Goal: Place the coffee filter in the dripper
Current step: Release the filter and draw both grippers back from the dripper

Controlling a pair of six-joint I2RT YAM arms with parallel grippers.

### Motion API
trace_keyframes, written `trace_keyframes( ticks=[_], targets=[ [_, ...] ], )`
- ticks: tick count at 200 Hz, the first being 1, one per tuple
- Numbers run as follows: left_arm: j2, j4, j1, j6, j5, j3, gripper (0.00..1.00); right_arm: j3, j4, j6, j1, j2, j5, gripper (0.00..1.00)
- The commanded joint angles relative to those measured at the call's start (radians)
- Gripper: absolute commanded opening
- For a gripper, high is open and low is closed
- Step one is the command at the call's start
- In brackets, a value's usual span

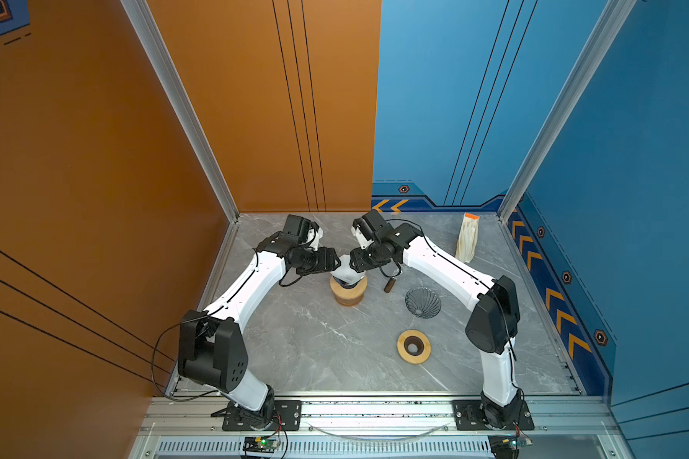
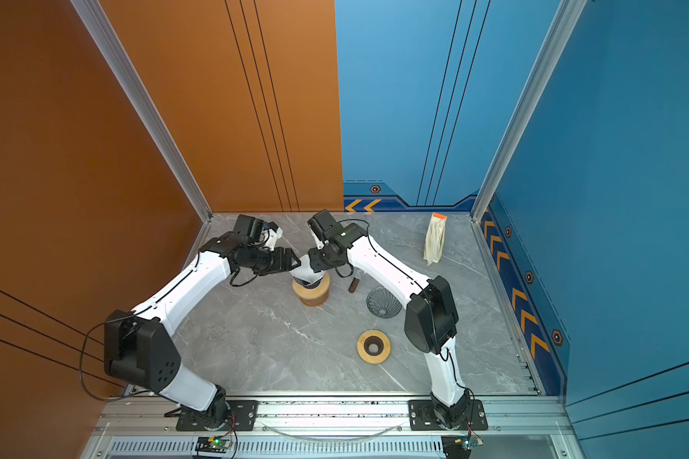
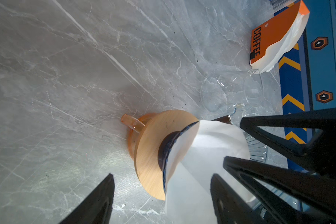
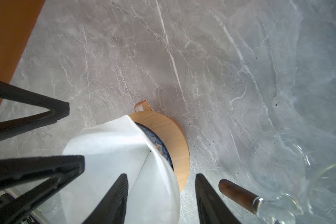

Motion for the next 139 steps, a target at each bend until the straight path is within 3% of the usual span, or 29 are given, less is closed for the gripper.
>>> trace_keyframes(
  ticks=[1,76,139],
  targets=[
    [-0.053,-0.018,0.005,0.011,0.032,0.034,0.79,0.010,-0.019,-0.018,-0.007,-0.057,-0.017,0.56],
    [-0.199,-0.005,-0.024,0.069,0.035,-0.004,0.79,-0.250,0.107,-0.017,-0.016,-0.316,-0.010,0.57],
    [-0.319,0.098,-0.054,0.062,0.058,-0.159,0.78,-0.516,0.171,0.052,-0.132,-0.554,-0.048,0.59]
  ],
)
